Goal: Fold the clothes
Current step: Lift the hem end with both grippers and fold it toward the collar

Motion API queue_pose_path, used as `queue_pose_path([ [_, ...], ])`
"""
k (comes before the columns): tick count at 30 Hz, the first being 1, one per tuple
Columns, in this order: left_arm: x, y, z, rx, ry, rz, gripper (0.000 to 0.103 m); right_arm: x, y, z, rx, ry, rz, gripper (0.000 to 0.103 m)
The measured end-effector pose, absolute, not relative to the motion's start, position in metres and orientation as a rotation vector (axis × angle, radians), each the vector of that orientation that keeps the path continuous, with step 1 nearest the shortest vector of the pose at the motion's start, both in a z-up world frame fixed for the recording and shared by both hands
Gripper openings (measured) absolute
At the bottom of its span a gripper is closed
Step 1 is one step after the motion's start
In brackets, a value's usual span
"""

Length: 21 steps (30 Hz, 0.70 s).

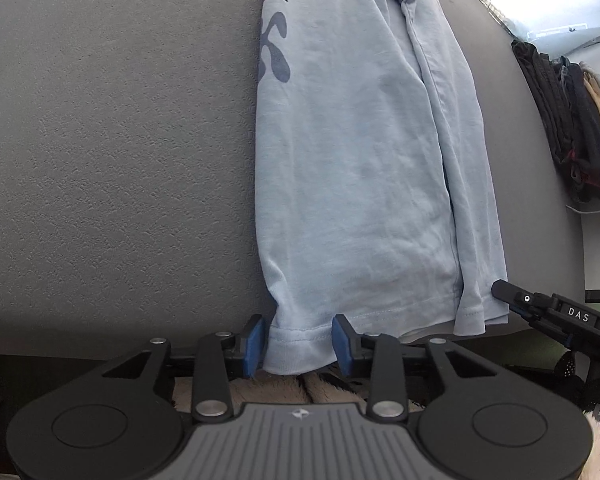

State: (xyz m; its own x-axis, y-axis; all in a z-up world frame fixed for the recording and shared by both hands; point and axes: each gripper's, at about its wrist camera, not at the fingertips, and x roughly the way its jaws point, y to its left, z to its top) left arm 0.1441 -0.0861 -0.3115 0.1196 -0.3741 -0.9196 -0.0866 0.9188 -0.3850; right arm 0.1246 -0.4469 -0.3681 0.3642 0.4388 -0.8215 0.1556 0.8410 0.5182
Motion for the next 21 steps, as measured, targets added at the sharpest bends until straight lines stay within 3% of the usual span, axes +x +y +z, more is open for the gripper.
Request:
queue_pose_path([
  [1, 0.144, -0.087, -0.311, -0.377, 1.447, -0.216, 0.024, 0.124, -0.446, -0.368, 0.571, 1.202, 0.206, 0.009],
  [3, 0.144, -0.083, -0.311, -0.417, 1.444, -0.224, 0.008, 0.124, -0.445, -0.366, 0.606, 1.186, 0.228, 0.007],
  [4, 0.144, -0.081, -0.31, -0.437, 1.442, -0.228, 0.006, 0.123, -0.445, -0.365, 0.628, 1.177, 0.239, 0.007],
  [13, 0.139, -0.042, -0.286, -0.774, 1.31, -0.218, 0.005, 0.13, -0.469, -0.343, 0.899, 1.039, 0.295, 0.006],
  [21, 0.163, -0.029, -0.26, -0.865, 1.171, -0.192, 0.004, 0.161, -0.471, -0.322, 1.003, 0.931, 0.345, 0.006],
])
